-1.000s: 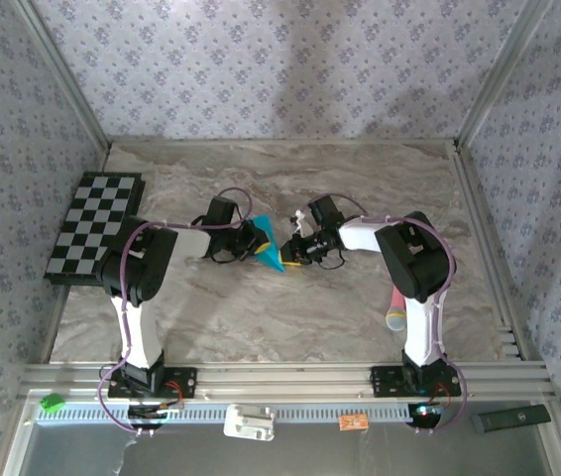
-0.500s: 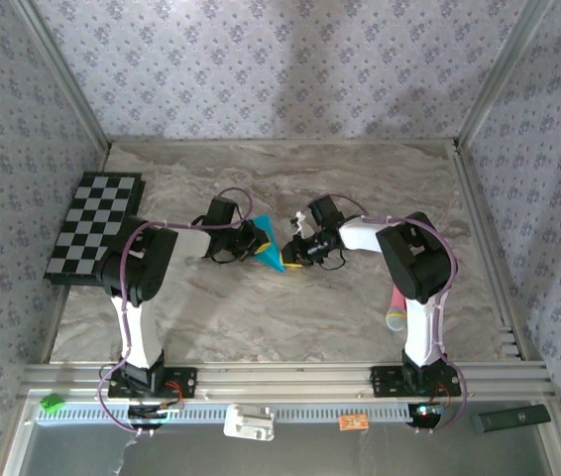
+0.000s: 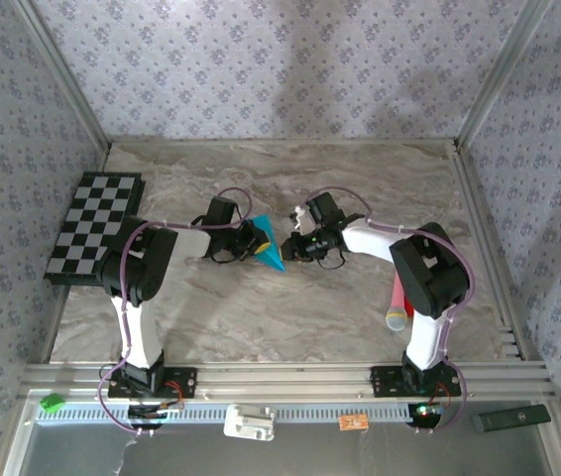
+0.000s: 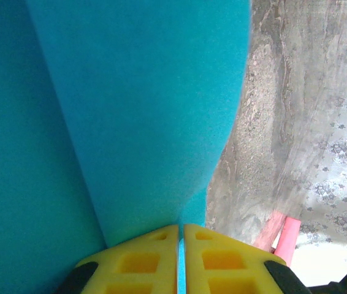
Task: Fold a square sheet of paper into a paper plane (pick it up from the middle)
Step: Fourth fold the wing at the center of the table.
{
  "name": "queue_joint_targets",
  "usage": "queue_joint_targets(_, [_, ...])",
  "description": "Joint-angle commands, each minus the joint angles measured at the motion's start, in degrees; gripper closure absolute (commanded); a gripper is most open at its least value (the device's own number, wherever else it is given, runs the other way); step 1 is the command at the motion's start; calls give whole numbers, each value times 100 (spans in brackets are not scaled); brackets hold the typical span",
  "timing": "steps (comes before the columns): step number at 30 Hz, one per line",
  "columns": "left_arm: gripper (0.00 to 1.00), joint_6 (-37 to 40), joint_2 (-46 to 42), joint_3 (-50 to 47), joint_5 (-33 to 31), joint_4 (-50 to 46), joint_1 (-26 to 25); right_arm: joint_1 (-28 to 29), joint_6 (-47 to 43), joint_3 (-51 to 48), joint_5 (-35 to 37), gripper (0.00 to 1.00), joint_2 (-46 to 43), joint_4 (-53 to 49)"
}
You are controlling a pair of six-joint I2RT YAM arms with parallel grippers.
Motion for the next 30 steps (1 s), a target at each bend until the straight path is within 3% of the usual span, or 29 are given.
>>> queue_joint_targets(1, [89, 133, 4, 81, 37, -66, -23, 80, 127, 259, -164, 85, 259, 54])
queue_joint_targets(30, [90, 127, 71, 98, 26, -133, -25, 176, 59, 375, -188, 86, 897, -153])
